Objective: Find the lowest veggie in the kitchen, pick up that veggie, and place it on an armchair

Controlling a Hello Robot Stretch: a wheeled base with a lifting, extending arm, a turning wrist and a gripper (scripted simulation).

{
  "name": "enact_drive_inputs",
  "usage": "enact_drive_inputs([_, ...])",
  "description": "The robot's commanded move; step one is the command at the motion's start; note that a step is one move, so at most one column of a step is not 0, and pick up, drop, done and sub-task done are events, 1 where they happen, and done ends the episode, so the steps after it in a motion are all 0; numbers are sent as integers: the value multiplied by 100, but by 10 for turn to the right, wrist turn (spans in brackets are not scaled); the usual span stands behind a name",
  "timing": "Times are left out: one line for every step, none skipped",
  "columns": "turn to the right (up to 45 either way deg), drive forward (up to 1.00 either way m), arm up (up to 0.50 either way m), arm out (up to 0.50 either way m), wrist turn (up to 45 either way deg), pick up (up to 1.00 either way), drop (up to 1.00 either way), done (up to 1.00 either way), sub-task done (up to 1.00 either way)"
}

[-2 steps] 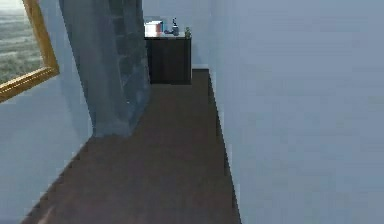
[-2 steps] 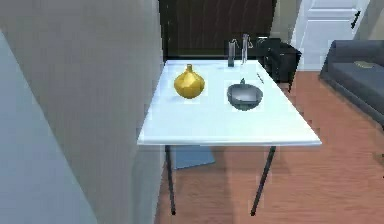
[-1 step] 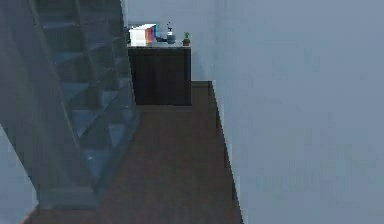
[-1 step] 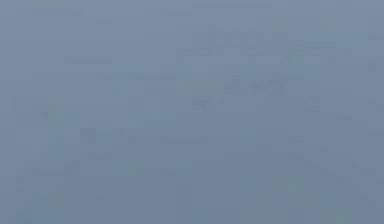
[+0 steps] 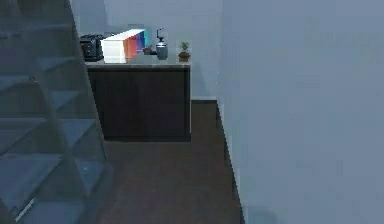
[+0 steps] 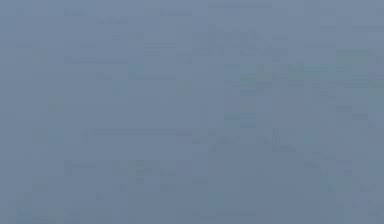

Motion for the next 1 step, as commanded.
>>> enact_drive_inputs([0,100,0,0,0,0,0,0,0])
